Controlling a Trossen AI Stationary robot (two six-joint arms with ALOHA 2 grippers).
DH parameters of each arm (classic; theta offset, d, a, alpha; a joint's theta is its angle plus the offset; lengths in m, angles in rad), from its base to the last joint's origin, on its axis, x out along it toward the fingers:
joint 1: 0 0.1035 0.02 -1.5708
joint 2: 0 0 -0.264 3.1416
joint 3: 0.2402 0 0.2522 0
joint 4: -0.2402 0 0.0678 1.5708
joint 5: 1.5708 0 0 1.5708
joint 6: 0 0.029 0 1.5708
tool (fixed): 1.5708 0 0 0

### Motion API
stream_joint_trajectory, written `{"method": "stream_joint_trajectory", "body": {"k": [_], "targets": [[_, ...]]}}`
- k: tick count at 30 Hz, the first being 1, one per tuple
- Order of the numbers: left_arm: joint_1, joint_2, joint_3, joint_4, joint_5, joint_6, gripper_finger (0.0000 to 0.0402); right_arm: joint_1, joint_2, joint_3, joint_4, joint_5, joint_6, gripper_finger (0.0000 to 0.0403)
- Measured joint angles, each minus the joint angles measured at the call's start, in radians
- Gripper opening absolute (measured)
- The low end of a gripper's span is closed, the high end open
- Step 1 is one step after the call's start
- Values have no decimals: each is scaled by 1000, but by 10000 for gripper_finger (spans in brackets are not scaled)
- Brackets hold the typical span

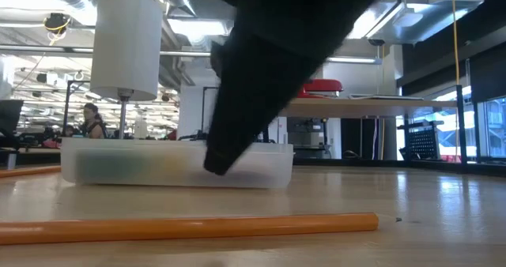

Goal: Pack school essentials
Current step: Put the yellow pencil into the blue supply box

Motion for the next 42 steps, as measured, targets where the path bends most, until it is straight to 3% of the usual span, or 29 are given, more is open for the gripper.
{"method": "stream_joint_trajectory", "body": {"k": [10, 42], "targets": [[0, 0, 0, 1, 0, 0, 396, 4, 38, -1, -14, 34, -96, 244], [0, 0, 0, 4, 0, 0, 396, 5, 48, -1, -12, 59, -96, 243]]}}
